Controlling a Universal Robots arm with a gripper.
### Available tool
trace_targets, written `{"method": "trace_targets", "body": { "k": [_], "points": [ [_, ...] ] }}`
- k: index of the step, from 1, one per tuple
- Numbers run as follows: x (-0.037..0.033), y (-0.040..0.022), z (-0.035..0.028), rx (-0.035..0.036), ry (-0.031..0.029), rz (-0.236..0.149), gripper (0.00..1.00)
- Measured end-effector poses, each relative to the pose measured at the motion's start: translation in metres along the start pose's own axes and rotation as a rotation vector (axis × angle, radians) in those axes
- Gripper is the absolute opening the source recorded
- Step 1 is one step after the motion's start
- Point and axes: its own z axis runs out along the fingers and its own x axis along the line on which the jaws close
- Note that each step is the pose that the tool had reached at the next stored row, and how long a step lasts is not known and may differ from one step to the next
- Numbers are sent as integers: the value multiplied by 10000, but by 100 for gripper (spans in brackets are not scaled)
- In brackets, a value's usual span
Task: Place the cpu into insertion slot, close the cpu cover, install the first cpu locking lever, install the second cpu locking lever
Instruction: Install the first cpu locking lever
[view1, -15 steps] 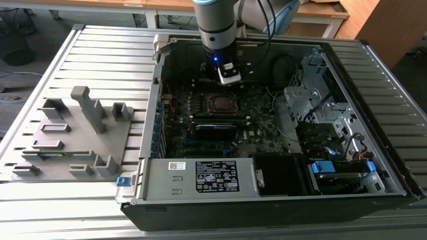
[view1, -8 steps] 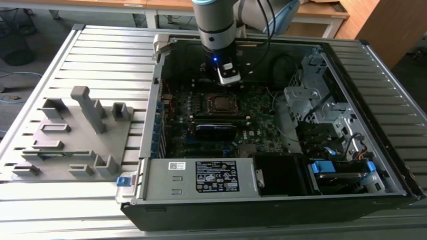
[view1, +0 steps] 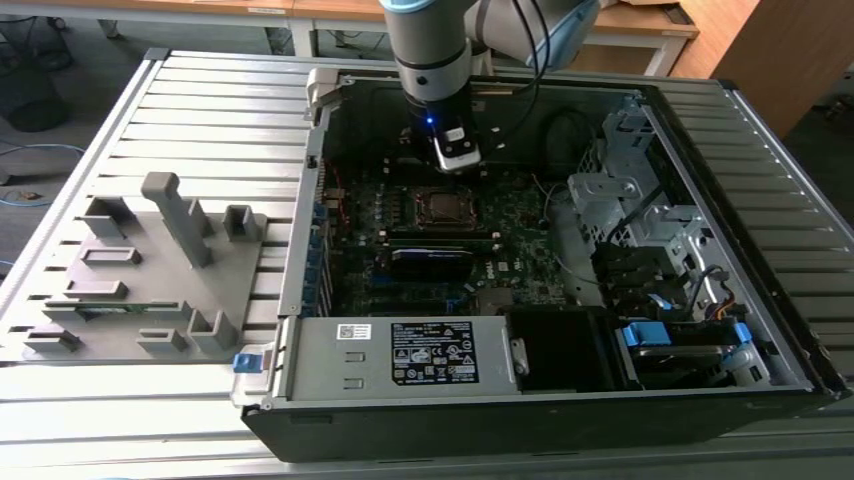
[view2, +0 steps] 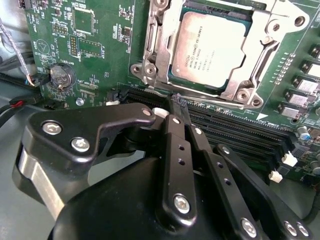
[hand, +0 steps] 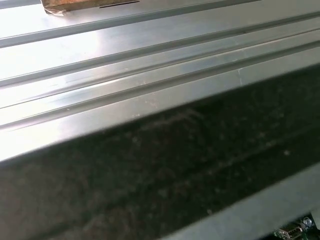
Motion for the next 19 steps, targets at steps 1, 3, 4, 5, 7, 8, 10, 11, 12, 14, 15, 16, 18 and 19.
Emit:
{"method": "trace_targets", "body": {
  "k": [1,3,4,5,7,8,10,11,12,14,15,16,18,19],
  "points": [
    [0,-1,3,0,-5,-1,11],
    [1,-1,7,2,-14,-3,11],
    [2,-2,8,4,-18,-4,11],
    [2,-3,10,7,-22,-5,11],
    [3,-5,14,8,-32,-7,11],
    [3,-5,17,7,-38,-8,11],
    [3,-7,22,4,-49,-9,11],
    [4,-8,23,2,-54,-10,11],
    [4,-8,25,2,-58,-11,11],
    [4,-9,28,0,-66,-12,11],
    [5,-9,30,-1,-70,-13,11],
    [5,-10,32,-2,-74,-13,11],
    [6,-12,36,-5,-81,-12,11],
    [6,-13,38,-6,-85,-12,11]
  ]
}}
